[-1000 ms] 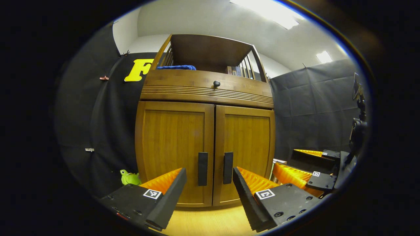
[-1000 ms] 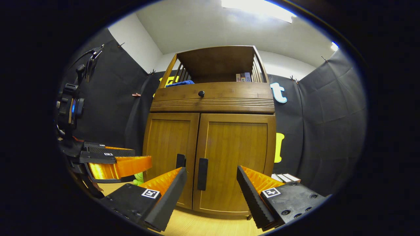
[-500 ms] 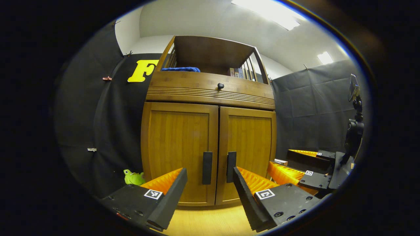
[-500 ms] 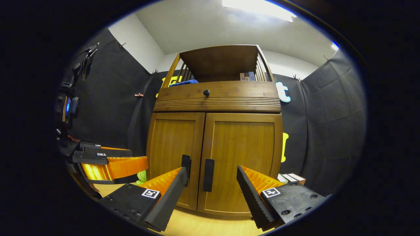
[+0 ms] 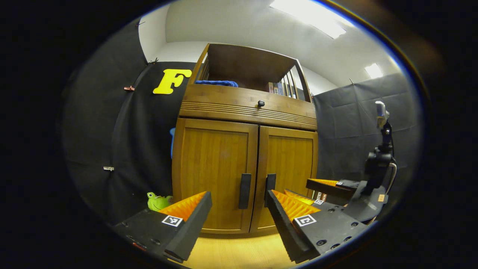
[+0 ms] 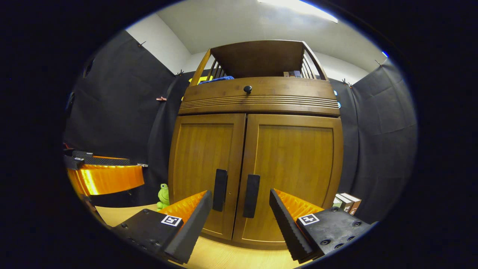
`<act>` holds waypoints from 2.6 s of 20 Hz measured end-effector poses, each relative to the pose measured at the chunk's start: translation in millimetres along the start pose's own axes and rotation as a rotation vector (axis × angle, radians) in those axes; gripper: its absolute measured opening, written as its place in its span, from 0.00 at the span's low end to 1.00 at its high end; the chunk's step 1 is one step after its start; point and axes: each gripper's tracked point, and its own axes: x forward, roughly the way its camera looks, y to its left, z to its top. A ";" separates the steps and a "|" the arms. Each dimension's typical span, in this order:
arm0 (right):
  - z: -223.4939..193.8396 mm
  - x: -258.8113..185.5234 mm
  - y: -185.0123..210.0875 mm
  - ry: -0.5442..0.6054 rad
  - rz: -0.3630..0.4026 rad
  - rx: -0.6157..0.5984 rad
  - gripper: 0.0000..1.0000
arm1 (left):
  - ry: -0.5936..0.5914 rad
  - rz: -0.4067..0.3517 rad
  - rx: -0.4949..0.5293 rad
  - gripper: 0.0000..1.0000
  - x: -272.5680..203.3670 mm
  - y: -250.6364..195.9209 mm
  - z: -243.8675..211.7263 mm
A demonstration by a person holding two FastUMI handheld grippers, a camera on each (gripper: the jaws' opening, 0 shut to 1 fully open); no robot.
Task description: Open the right door of the double-door shoe cabinet with the right hand, and open the left door with the left hand.
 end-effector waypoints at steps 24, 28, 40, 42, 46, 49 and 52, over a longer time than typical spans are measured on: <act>-89.7 135.3 -46.8 0.145 -0.202 0.025 0.52 | -0.067 0.097 0.010 0.96 -55.2 51.7 19.1; -88.9 137.9 -40.8 0.126 -0.194 0.005 0.34 | -0.042 0.108 0.008 0.95 -53.3 60.2 11.3; -76.2 65.1 -34.9 0.185 -0.073 0.020 0.22 | 0.006 0.041 -0.010 0.94 -44.8 37.0 -2.1; -72.0 48.0 -37.7 0.183 -0.069 0.021 0.22 | 0.022 0.021 0.007 0.94 -45.0 26.1 -7.9; -66.6 25.5 -43.7 0.188 -0.061 0.017 0.22 | 0.031 -0.020 0.037 0.94 -46.4 5.6 -13.6; -63.2 11.5 -47.9 0.187 -0.049 0.026 0.22 | 0.031 -0.039 0.047 0.94 -38.5 0.6 -16.9; -59.5 -4.2 -54.4 0.184 -0.038 0.028 0.22 | 0.019 -0.055 0.058 0.94 -23.2 -6.3 -16.3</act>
